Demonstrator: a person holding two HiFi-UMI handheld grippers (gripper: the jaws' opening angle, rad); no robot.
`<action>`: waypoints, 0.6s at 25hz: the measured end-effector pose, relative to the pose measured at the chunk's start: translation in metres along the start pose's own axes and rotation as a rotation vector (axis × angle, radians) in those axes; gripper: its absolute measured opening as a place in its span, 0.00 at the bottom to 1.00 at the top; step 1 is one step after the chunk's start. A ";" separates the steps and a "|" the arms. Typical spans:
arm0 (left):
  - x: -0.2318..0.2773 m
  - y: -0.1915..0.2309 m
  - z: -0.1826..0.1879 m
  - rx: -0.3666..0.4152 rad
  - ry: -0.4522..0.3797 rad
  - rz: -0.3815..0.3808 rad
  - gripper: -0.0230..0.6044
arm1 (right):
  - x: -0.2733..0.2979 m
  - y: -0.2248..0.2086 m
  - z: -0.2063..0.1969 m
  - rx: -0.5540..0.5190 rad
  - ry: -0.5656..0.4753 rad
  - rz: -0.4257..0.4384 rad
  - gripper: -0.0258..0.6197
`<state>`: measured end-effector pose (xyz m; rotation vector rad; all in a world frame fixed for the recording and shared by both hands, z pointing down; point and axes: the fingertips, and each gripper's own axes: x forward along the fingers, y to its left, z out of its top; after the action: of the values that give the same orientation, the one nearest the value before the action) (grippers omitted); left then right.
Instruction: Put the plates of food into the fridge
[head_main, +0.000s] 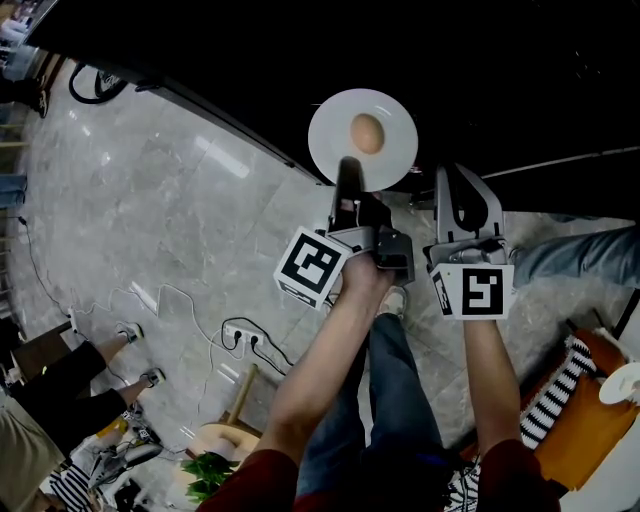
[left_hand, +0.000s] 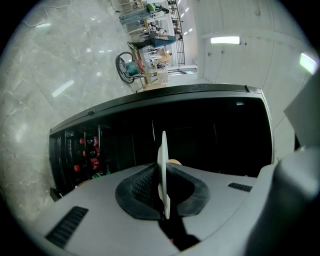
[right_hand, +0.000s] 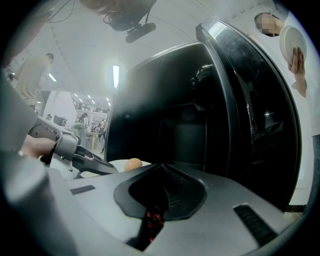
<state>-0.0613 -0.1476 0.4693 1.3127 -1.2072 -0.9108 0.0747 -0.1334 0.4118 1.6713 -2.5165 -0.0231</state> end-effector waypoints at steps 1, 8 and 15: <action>0.002 0.001 0.000 0.001 -0.001 0.002 0.07 | 0.000 0.000 0.001 0.003 -0.002 0.000 0.06; 0.007 0.004 -0.001 -0.018 -0.007 0.010 0.07 | -0.002 0.000 -0.001 -0.010 0.002 0.008 0.06; 0.007 0.007 0.000 -0.022 -0.017 0.004 0.07 | -0.012 0.006 -0.001 -0.013 -0.001 0.007 0.06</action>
<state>-0.0610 -0.1537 0.4766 1.2863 -1.2096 -0.9318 0.0740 -0.1204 0.4119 1.6583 -2.5166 -0.0397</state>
